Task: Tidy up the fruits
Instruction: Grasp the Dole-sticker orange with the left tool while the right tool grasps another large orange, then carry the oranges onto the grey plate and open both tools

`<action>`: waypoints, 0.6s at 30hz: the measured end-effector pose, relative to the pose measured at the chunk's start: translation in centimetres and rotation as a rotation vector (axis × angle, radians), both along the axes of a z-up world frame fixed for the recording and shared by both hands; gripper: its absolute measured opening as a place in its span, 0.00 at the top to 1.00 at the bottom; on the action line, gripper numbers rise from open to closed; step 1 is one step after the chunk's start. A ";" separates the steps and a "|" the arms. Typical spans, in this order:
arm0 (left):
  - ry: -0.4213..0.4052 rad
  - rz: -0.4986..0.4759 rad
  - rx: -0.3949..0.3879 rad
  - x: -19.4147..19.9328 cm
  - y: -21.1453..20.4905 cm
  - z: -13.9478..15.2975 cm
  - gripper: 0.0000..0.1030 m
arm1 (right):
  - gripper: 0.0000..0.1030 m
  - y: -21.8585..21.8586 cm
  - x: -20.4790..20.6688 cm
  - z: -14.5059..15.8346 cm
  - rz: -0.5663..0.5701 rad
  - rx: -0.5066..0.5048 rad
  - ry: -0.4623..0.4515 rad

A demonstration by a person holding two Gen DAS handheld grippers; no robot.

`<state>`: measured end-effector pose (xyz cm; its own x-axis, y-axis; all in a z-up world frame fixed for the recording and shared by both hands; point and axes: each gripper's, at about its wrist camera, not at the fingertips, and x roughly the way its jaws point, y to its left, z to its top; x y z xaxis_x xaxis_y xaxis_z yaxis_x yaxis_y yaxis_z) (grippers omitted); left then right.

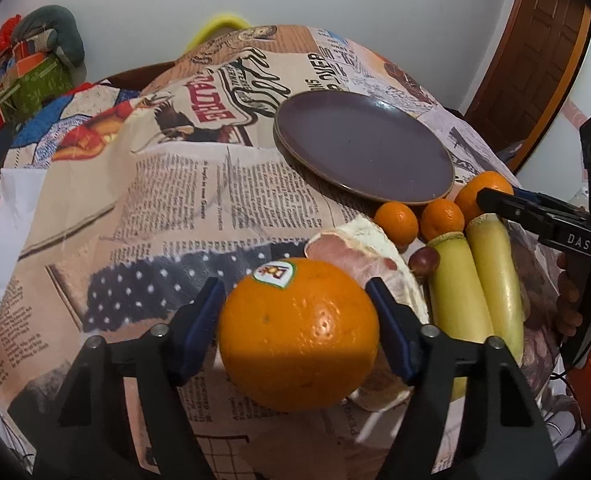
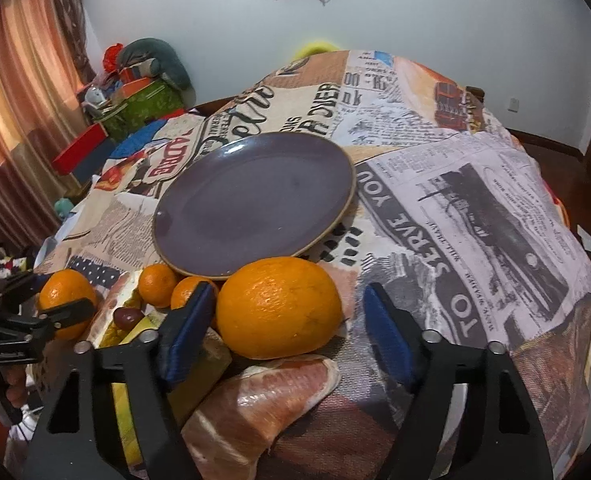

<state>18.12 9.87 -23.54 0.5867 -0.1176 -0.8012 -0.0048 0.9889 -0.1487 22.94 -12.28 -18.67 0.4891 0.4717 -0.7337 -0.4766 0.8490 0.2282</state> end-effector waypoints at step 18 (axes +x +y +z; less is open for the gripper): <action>-0.063 0.028 -0.001 0.6 0.4 2.7 0.34 | 0.42 -0.1 0.0 1.3 0.024 0.020 -0.011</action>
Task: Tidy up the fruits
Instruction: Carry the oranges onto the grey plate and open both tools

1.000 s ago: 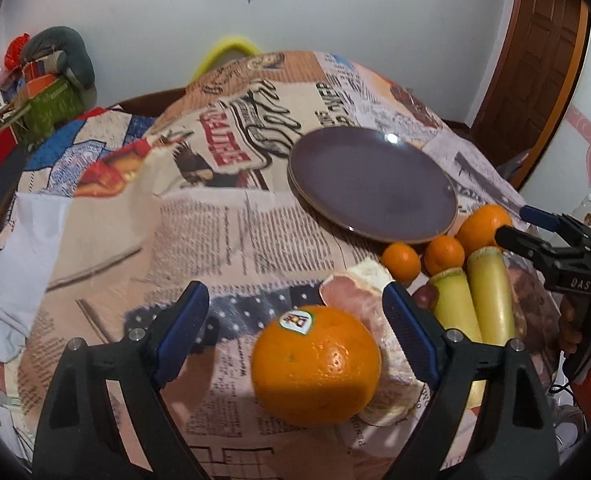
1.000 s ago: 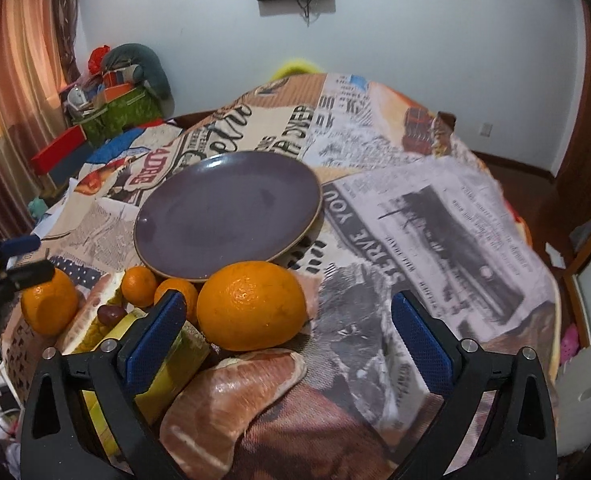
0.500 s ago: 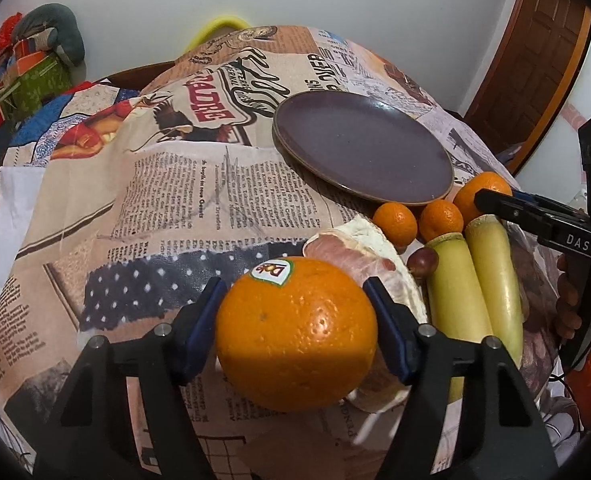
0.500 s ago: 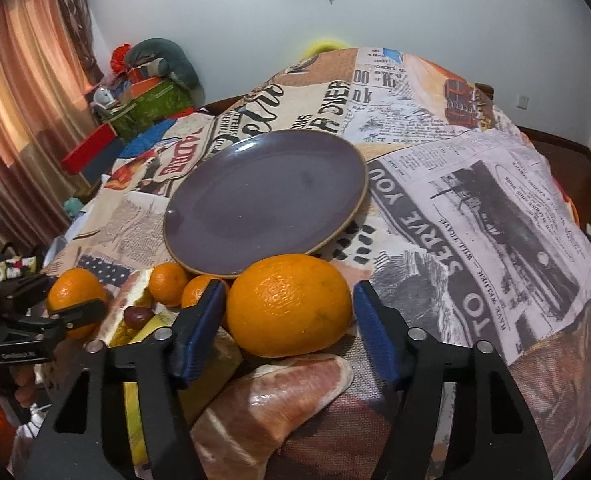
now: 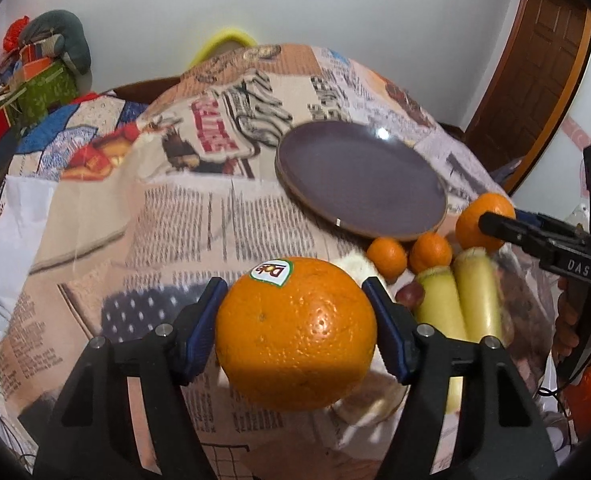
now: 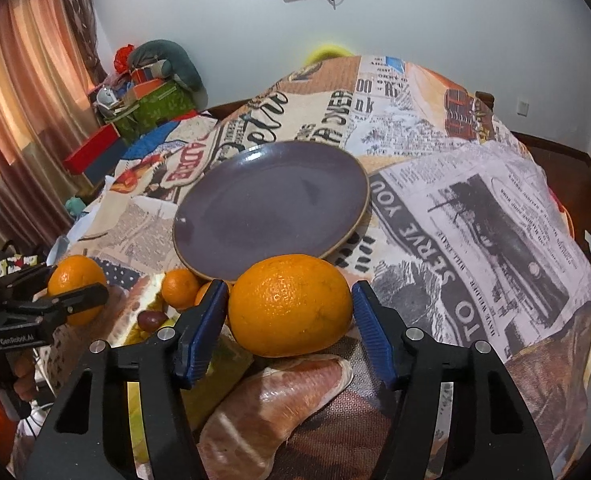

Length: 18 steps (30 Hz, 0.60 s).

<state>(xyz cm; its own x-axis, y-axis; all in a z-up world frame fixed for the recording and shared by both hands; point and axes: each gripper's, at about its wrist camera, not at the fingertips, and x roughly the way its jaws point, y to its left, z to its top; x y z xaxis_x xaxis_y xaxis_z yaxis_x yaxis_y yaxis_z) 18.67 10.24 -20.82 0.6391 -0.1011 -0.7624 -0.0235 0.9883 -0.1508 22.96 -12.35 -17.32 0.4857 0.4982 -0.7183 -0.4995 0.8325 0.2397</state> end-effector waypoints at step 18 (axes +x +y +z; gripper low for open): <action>-0.194 -0.008 0.014 6.1 -0.6 6.3 0.34 | 0.42 0.7 3.2 4.3 -0.003 0.051 -0.122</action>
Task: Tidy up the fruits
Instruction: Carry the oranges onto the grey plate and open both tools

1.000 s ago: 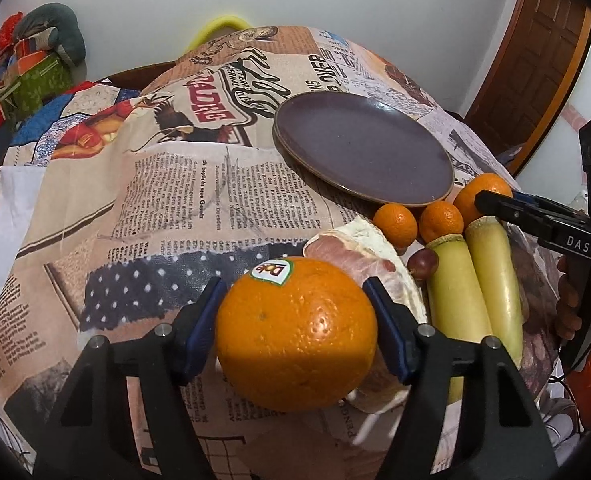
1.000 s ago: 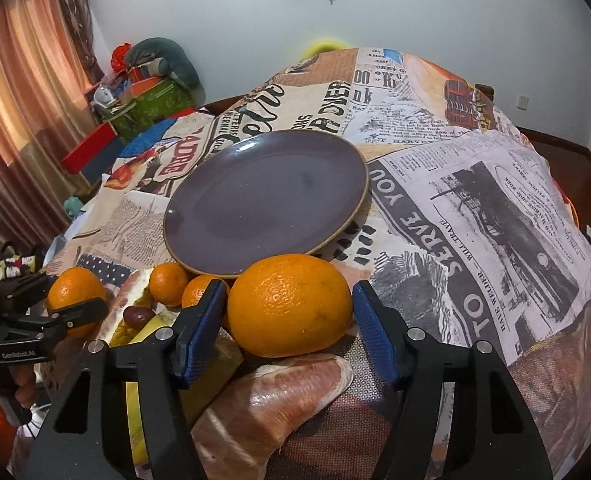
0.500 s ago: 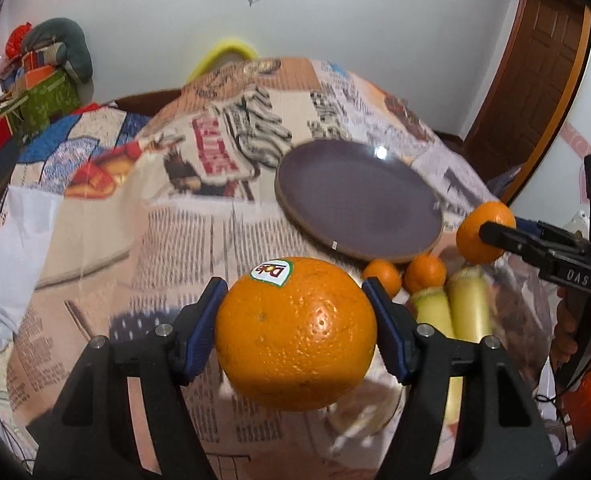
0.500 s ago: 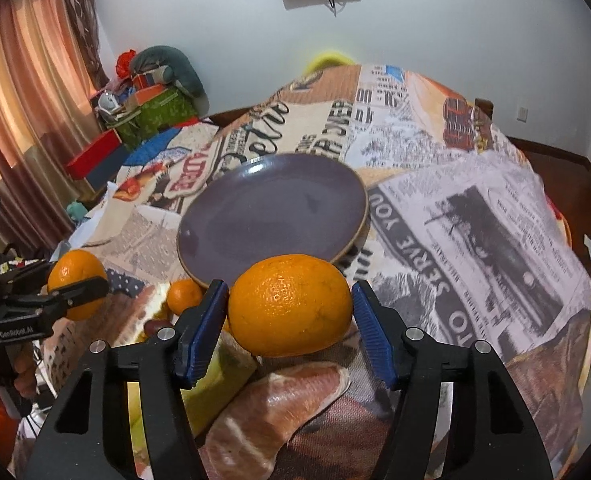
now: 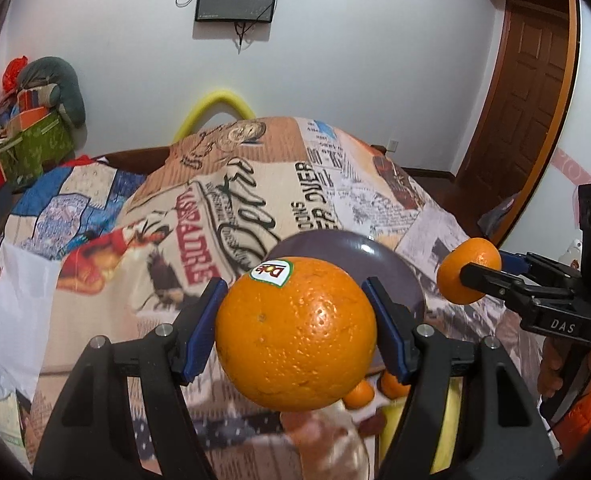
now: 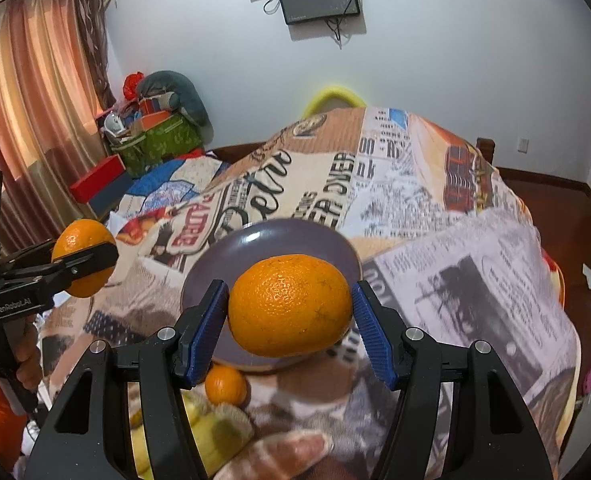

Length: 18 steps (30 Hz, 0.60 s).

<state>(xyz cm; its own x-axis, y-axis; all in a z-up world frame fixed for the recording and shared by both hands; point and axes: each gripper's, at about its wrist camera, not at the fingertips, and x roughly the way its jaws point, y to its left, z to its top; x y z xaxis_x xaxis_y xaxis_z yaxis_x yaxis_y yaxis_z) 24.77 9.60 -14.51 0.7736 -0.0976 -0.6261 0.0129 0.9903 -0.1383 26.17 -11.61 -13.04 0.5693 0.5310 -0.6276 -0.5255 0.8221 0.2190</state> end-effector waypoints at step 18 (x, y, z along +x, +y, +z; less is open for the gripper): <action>0.079 0.023 -0.033 8.3 0.9 -3.4 0.34 | 0.42 3.5 5.8 -1.5 0.069 -0.052 -0.006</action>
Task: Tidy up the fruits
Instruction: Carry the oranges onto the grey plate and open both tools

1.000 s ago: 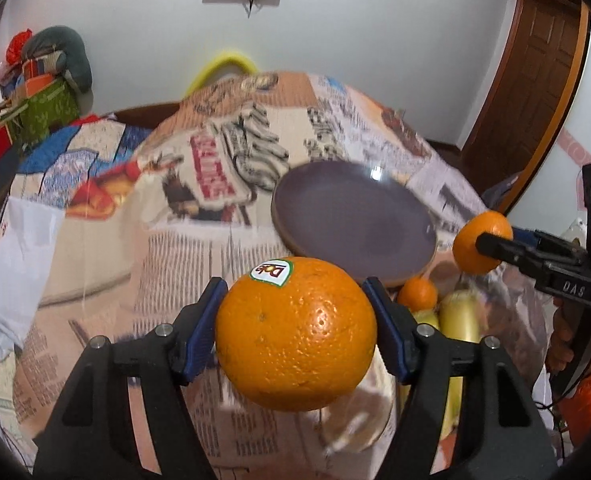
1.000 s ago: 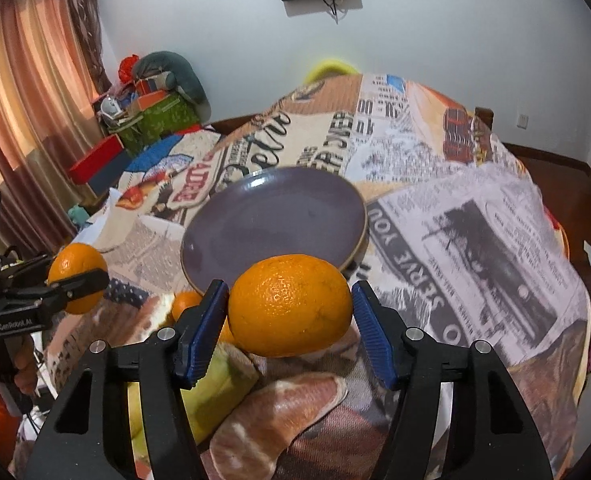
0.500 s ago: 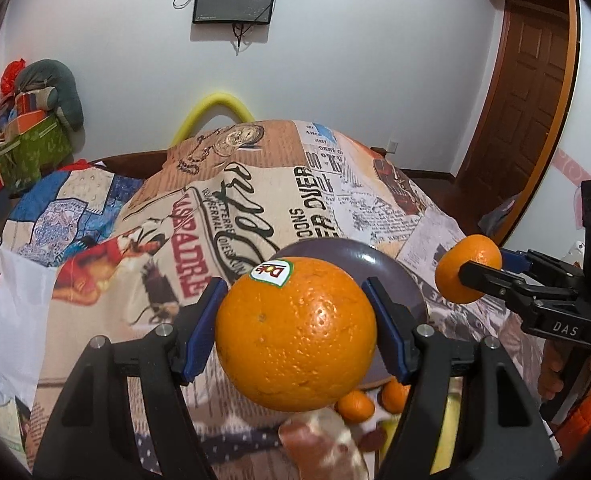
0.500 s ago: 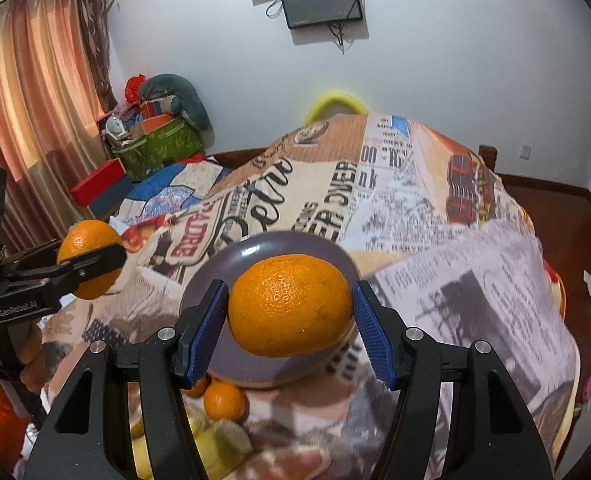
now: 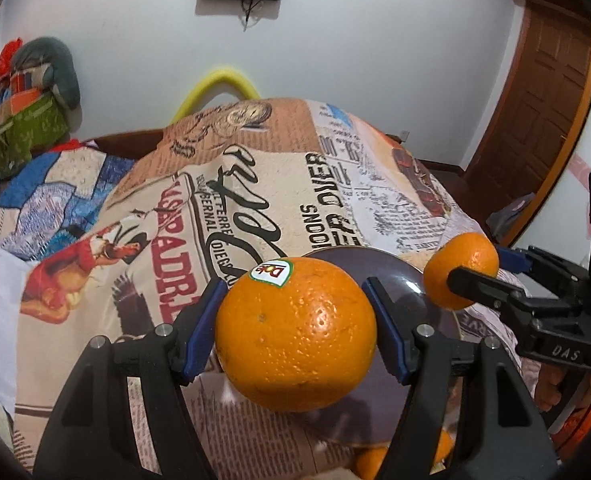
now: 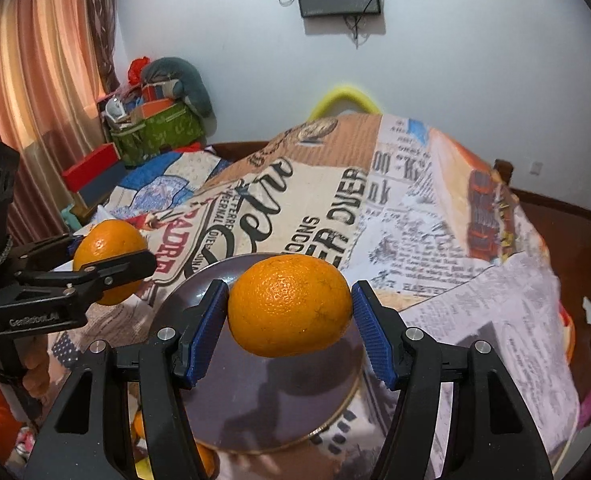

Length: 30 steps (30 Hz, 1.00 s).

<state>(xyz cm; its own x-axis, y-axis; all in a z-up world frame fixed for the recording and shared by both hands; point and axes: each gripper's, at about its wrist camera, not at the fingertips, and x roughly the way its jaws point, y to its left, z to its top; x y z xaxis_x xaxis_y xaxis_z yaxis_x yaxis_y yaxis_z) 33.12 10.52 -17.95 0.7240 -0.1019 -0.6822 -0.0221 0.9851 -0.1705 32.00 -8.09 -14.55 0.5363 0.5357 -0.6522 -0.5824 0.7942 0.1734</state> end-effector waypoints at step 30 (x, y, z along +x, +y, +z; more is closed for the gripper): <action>0.069 -0.081 0.030 3.3 -1.7 -2.9 0.32 | 0.39 1.2 3.3 -3.9 0.023 -0.063 0.103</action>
<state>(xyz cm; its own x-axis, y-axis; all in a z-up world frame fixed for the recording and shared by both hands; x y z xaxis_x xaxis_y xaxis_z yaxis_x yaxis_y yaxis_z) 36.43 8.77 -20.80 0.6651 -0.1373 -0.7340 0.0474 0.9887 -0.1420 35.34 -6.89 -18.42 0.4524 0.5033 -0.7362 -0.5824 0.7919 0.1834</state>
